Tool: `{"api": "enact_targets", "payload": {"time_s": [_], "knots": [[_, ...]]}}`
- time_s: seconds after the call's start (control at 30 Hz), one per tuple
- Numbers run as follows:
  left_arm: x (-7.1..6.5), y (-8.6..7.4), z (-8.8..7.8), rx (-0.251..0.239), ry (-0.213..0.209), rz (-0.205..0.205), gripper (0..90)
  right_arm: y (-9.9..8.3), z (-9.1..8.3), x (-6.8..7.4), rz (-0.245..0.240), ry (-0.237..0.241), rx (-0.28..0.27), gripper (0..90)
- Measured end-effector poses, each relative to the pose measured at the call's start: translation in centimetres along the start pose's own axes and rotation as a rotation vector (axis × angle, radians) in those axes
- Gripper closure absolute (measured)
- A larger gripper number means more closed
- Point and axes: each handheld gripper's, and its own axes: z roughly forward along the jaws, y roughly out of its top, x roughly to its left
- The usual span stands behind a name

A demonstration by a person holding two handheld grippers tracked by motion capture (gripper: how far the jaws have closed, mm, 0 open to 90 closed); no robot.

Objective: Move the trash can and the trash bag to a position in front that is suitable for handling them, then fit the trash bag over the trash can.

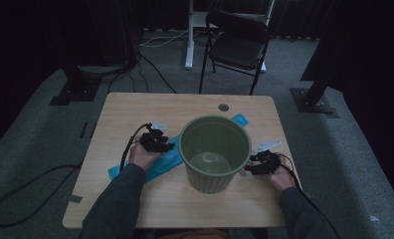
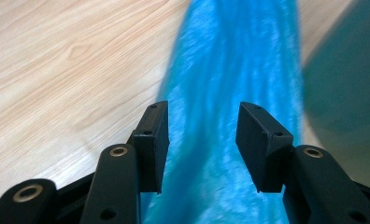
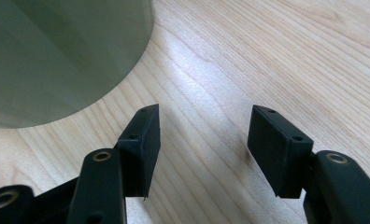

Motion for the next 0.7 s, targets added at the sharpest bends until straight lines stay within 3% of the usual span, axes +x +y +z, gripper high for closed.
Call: {"api": "enact_targets", "payload": {"time_s": [0.27, 0.7], "knots": [[1.4, -1.2, 0.1, 0.037, 0.056, -0.033, 53.8, -0.2, 0.1, -0.2, 0.01, -0.003, -0.001, 43.2], [2.5, -1.9, -0.1, 0.059, 0.092, -0.071, 51.2, -0.2, 0.4, -0.2, 0.003, -0.004, 0.011, 42.9]]}}
